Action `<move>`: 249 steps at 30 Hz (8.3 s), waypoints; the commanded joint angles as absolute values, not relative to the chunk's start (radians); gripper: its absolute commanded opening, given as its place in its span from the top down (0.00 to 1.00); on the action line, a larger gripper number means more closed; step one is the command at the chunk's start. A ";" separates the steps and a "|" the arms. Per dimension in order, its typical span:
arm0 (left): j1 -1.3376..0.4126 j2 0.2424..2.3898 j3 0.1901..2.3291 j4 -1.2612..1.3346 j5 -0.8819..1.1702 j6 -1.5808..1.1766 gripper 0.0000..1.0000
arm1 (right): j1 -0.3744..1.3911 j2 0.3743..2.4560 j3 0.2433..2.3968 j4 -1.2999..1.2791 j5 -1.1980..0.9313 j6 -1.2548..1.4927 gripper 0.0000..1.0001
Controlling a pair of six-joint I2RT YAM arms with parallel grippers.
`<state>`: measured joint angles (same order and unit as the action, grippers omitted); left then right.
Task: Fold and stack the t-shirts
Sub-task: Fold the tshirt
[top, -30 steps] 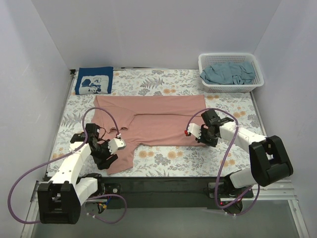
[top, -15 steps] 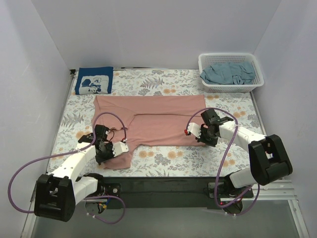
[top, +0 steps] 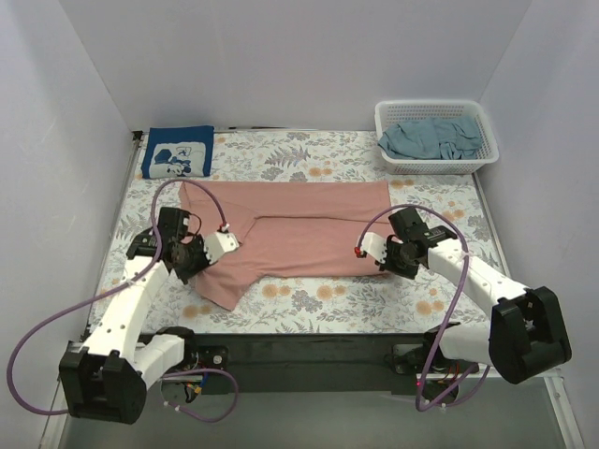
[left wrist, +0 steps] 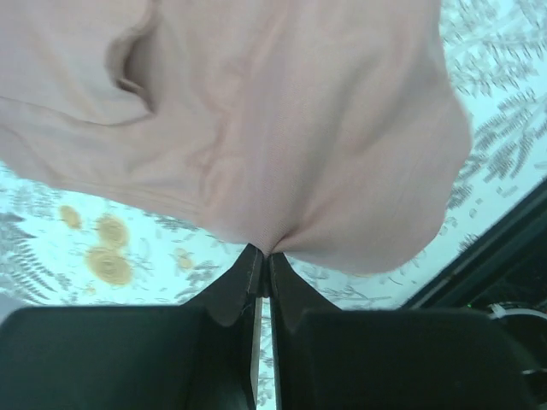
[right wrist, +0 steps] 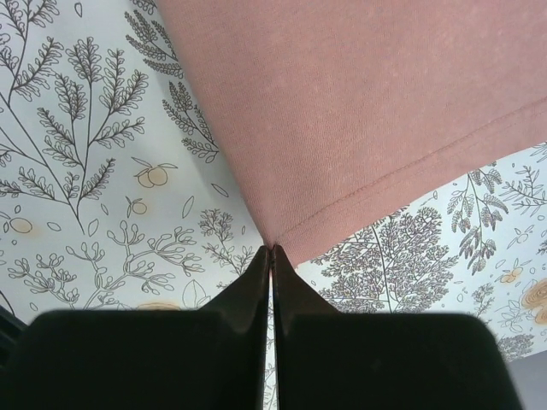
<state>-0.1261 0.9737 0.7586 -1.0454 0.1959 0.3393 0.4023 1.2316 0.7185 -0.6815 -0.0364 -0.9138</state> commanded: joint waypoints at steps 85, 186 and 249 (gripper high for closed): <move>0.116 1.985 1.626 -0.814 0.281 0.104 0.68 | 0.244 1.958 1.560 -0.790 0.019 -0.913 0.66; -0.319 1.647 1.094 -0.730 0.158 -0.199 0.97 | 0.281 1.697 1.243 -0.873 -0.235 -0.607 0.70; -0.172 1.793 1.193 -0.456 0.233 -0.382 0.81 | 0.345 1.738 1.233 -0.824 -0.295 -0.560 0.74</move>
<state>-0.1360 1.7779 1.1259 -0.5148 0.2516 -0.3824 0.3428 1.7321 1.2453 -0.8352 -0.2935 -0.5602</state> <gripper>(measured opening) 0.184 0.261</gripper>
